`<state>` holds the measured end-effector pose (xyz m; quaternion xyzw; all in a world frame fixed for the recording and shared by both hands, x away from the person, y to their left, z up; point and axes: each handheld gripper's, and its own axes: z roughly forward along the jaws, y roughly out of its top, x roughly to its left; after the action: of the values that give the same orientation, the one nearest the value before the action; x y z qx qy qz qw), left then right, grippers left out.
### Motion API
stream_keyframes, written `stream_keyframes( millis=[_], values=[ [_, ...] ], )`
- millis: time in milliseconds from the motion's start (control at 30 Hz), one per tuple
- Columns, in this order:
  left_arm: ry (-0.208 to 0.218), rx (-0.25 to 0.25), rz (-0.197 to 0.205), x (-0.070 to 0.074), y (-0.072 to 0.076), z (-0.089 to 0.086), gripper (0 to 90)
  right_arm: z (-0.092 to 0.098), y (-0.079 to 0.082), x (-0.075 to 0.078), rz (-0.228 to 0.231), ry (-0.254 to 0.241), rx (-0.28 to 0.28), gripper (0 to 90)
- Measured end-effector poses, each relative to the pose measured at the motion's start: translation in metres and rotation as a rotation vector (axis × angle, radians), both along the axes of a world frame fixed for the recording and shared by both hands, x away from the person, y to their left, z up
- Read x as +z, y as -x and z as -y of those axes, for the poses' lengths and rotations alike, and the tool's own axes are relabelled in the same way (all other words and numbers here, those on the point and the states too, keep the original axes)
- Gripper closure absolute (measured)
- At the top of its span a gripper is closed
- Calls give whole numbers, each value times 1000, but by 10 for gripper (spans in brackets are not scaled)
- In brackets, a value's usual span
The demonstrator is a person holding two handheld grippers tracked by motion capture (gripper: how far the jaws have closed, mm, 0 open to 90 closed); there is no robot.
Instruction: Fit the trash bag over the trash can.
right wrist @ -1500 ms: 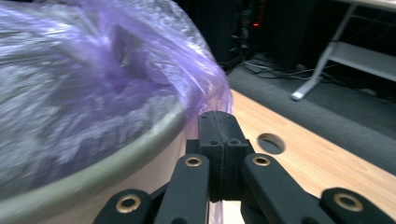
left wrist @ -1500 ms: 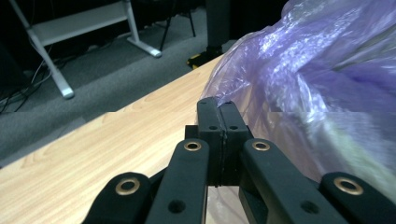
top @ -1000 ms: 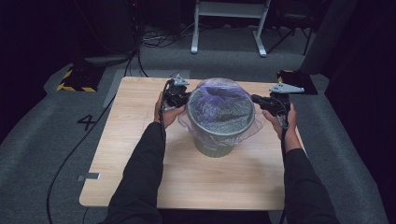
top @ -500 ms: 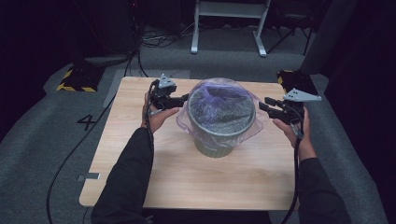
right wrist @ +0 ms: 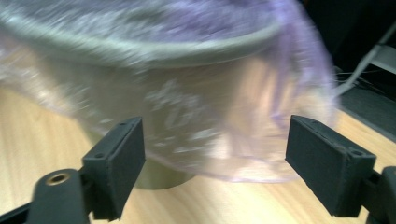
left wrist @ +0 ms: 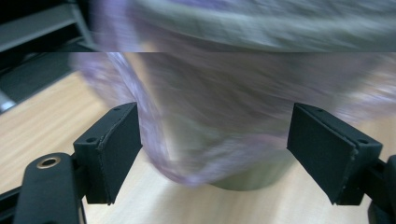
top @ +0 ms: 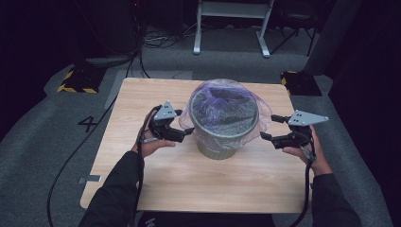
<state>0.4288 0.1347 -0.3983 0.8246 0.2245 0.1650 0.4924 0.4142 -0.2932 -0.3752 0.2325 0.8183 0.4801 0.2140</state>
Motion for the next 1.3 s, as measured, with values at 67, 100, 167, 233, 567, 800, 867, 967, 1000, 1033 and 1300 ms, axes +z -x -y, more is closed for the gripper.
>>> stream_keyframes(
  millis=[67,100,167,233,567,800,867,967,1000,1033,1300],
  values=[
    [-10,-12,0,-4,3,4,206,-7,3,-6,14,10,10,214],
    [-13,-13,-5,-6,3,7,249,-10,5,-9,19,15,13,224],
    [-15,-8,-4,-7,2,8,343,-17,6,-15,43,52,13,294],
    [-24,-19,-12,-9,0,8,437,-22,6,-17,52,69,8,469],
    [-102,-40,9,-14,-3,11,898,-29,7,-18,95,160,-7,900],
    [-139,-64,-11,-23,0,11,899,-25,9,-25,47,208,28,900],
    [-155,-68,-14,-25,0,12,899,-25,8,-29,29,229,27,900],
    [-189,-68,-21,-29,-1,11,899,-21,8,-32,11,223,34,900],
    [-195,-66,-25,-31,-1,11,899,-20,8,-33,6,219,34,900],
    [-210,-63,-28,-32,-1,10,899,-18,7,-34,2,215,35,900],
    [-200,24,-28,-31,-6,-5,695,-10,7,-36,-12,205,27,720]
  ],
)
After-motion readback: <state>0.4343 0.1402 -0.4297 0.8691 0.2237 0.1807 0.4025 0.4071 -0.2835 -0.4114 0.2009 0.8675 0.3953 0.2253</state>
